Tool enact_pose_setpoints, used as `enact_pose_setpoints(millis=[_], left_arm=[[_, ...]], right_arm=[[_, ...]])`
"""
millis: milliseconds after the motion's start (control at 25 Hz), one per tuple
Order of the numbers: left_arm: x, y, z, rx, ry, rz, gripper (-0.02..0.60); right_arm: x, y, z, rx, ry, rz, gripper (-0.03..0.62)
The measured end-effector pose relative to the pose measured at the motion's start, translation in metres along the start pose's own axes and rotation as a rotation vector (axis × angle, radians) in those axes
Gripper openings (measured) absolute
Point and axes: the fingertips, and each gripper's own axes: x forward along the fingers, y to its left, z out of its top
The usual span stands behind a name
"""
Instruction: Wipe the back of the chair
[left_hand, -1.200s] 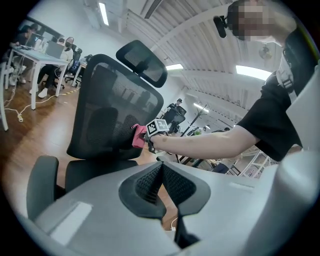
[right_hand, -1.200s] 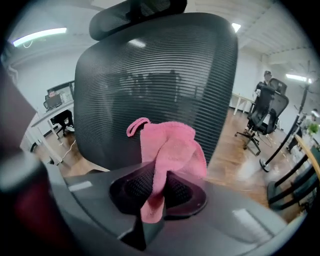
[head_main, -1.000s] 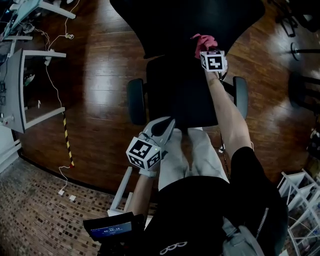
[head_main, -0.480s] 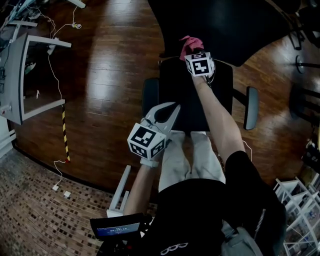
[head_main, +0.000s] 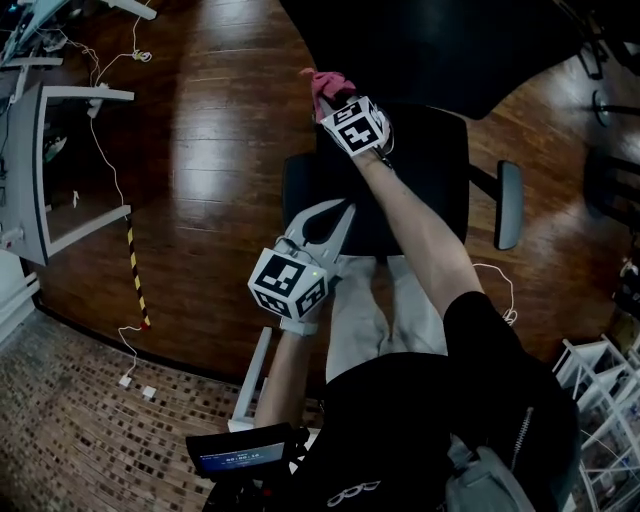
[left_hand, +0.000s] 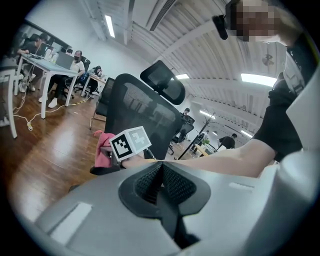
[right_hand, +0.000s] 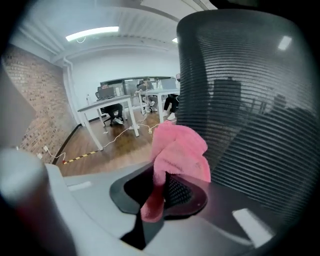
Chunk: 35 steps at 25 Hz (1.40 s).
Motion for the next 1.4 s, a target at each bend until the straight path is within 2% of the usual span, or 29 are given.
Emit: enact_pose_setpoints(millis=[160,400,920,1200,1400], left_arm=[[0.01,-0.002,-0.007,-0.005,0.019,-0.003,-0.006],[0.038,-0.02,-0.017,-0.003,0.037,-0.013,-0.006],[0.118,-0.096,-0.016,0.032,0.071,-0.139,-0.006],[0.136,-0.109,-0.022,0.037,0.099,-0.162,-0.006],[0.137,-0.105,-0.024,0.031,0.103,-0.17,-0.006]], right_arm=[[0.008,0.006,-0.005,-0.032,0.015,0.063,0.041],[-0.016,-0.049,-0.043,0.096,0.025,0.021,0.043],[-0.124,-0.204,-0.152,0.305,0.072,-0.207,0.044],[-0.168,-0.251,-0.193,0.432,0.074,-0.295,0.043],[-0.192,-0.269,-0.214,0.538,0.078,-0.402,0.043]])
